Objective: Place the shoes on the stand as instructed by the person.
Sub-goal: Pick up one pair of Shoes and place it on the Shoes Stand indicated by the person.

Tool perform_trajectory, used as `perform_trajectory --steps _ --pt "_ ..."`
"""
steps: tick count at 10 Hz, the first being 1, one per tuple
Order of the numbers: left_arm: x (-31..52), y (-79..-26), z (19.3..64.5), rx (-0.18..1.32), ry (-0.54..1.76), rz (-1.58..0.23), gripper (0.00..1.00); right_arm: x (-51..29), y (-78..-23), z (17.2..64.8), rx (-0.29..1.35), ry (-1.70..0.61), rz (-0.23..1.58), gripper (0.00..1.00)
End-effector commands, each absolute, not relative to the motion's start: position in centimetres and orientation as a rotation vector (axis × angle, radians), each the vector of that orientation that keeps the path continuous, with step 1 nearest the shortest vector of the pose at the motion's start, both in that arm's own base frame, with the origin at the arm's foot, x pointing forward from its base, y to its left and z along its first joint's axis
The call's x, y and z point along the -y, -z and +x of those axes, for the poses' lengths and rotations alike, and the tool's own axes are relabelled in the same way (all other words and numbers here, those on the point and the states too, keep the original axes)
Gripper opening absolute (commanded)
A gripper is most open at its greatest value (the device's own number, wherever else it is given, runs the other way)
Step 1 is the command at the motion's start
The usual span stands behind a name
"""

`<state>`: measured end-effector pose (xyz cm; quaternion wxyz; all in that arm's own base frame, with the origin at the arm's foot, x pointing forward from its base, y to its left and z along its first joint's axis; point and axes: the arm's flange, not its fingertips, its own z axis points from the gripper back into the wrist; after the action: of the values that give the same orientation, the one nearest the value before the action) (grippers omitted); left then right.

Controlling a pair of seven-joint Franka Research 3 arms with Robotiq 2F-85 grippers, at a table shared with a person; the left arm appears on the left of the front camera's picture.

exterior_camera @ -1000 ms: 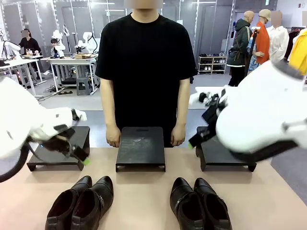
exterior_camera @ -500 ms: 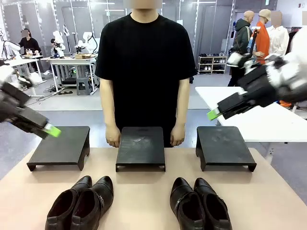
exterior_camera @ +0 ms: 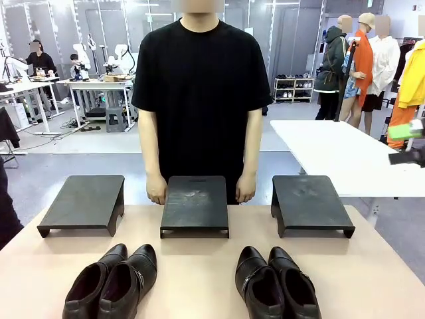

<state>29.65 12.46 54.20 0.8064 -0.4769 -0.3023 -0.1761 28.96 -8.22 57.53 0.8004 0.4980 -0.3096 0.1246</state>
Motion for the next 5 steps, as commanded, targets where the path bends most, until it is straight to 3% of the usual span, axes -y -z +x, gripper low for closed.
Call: perform_trajectory --steps 1,5 --pt "-15.9 -52.4 27.1 0.750 0.284 -1.111 1.00 10.0 -54.9 25.7 0.711 -0.175 1.113 1.00" --pt "-21.5 -50.0 22.9 0.896 0.093 -1.193 1.00 14.4 -51.8 20.2 0.840 0.012 1.153 1.00"
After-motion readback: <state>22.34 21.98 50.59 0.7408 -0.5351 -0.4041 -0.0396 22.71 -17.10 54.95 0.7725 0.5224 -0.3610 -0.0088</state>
